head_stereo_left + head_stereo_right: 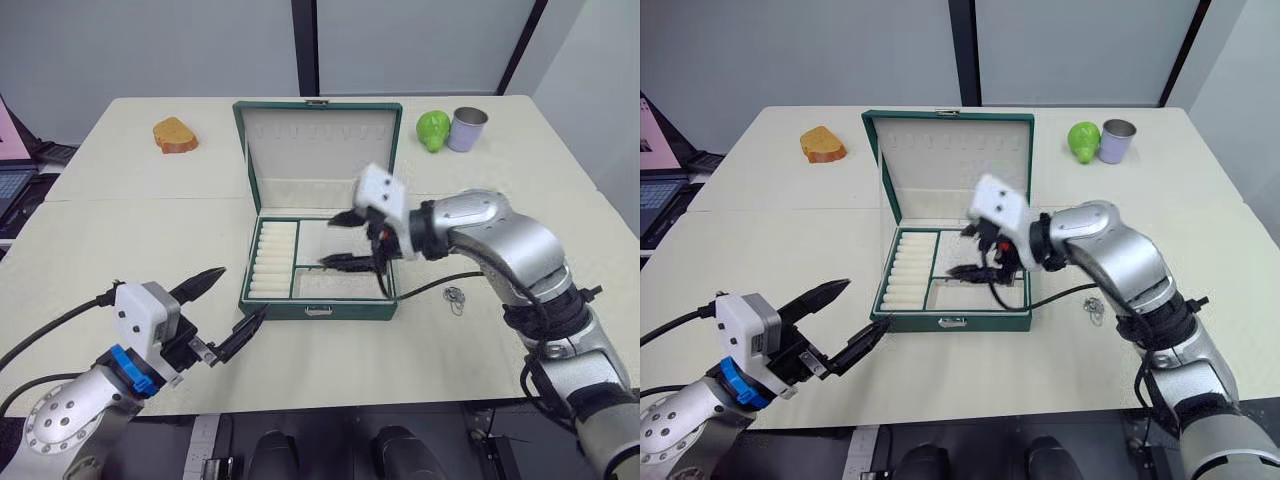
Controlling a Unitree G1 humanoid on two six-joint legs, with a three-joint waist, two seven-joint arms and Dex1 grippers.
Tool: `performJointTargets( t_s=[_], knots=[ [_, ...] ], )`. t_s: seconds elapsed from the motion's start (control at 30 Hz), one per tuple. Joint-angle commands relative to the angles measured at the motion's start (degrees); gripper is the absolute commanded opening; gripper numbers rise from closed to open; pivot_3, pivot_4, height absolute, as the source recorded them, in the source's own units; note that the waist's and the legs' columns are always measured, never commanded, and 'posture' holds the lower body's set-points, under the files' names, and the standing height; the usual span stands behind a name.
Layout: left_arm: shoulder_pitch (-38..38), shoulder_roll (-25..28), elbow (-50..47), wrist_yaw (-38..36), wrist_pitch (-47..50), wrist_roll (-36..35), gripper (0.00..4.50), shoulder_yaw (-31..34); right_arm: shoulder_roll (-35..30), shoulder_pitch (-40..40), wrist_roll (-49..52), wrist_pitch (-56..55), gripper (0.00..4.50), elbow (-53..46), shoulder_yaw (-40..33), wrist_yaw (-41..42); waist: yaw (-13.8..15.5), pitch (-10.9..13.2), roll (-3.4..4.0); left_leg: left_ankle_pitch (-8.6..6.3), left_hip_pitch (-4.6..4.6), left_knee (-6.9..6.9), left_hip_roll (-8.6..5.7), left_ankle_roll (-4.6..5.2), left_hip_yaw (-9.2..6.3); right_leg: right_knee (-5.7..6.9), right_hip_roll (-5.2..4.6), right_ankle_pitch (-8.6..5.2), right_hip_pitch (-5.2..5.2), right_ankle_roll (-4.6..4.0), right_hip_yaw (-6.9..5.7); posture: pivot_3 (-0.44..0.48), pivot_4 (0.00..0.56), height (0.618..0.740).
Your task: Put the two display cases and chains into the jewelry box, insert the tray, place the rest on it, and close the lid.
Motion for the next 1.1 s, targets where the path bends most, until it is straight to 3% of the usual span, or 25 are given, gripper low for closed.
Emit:
performJointTargets(
  t_s=[0.03, 0.2, 0.5, 0.9, 1.07, 1.1],
  knots=[
    [-1.32, 0.86, 0.48, -0.89, -0.17, -0.43, 4.5, 0.12, 0.94, 3.42, 2.16, -5.91, 3.64, 1.78, -5.17, -0.61, -0.04, 0.0, 0.0, 0.0, 0.0, 0.0, 0.0, 0.0, 0.0, 0.0, 0.0, 0.0, 0.0, 0.0, 0.0, 0.0, 0.15, 0.74],
    [-3.79, 1.52, 2.05, -1.78, 0.09, -0.17, 4.5, -0.42, 0.63, 7.35, 0.28, -11.07, 2.11, 3.89, -3.33, -0.02, -0.68, 0.0, 0.0, 0.0, -0.02, -0.02, 0.0, 0.0, 0.0, 0.01, 0.02, 0.0, -0.03, 0.0, 0.01, 0.0, 0.15, 0.74],
    [-5.91, 2.19, 3.45, -3.01, 0.35, -0.07, 4.5, -1.15, 0.95, 8.71, -5.13, -13.28, 0.08, 8.0, 1.61, -2.12, -1.19, 0.0, 0.0, 0.01, -0.01, -0.01, 0.02, -0.01, -0.03, 0.02, 0.03, 0.0, -0.02, 0.0, -0.01, 0.0, 0.15, 0.74],
    [-6.67, 2.26, 3.93, -3.3, 0.57, 0.21, 4.5, -1.42, 1.28, 10.29, -7.86, -15.16, 0.03, 10.11, 3.47, -1.71, -1.17, -0.02, -0.03, 0.01, 0.12, 0.01, 0.02, -0.01, -0.05, 0.02, 0.03, 0.0, 0.15, 0.0, -0.02, 0.0, 0.15, 0.74],
    [-8.61, 3.54, 5.42, -4.36, 1.34, 0.22, 4.5, -2.16, 2.33, 7.66, 1.02, -13.71, 0.03, 8.01, -5.49, 0.73, -1.15, -0.01, -0.02, 0.01, 0.1, 0.0, 0.01, -0.01, -0.05, 0.02, 0.03, 0.0, 0.13, 0.0, -0.02, 0.0, 0.15, 0.74],
    [-9.42, 4.16, 6.06, -4.64, 1.7, -0.26, 4.5, -1.69, 1.56, 7.11, 2.48, -13.06, 0.22, 7.83, -7.16, 1.4, -1.1, -0.01, -0.02, 0.01, 0.06, 0.0, 0.01, -0.01, -0.05, 0.03, 0.03, 0.0, 0.1, 0.0, -0.03, 0.0, 0.15, 0.74]
  ],
)
